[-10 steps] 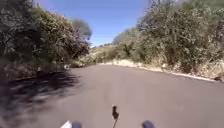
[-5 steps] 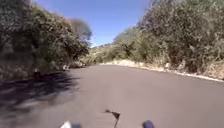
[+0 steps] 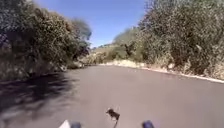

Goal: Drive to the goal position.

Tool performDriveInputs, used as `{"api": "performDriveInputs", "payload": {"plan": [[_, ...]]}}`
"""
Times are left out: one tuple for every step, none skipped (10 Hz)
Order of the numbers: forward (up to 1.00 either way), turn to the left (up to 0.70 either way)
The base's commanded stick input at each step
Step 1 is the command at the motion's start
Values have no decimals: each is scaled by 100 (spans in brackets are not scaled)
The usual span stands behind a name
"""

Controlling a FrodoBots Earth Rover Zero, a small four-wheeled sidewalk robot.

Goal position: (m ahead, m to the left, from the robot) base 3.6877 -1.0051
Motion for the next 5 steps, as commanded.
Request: {"api": "performDriveInputs", "payload": {"plan": [[85,0],[85,0],[85,0],[85,0],[85,0]]}}
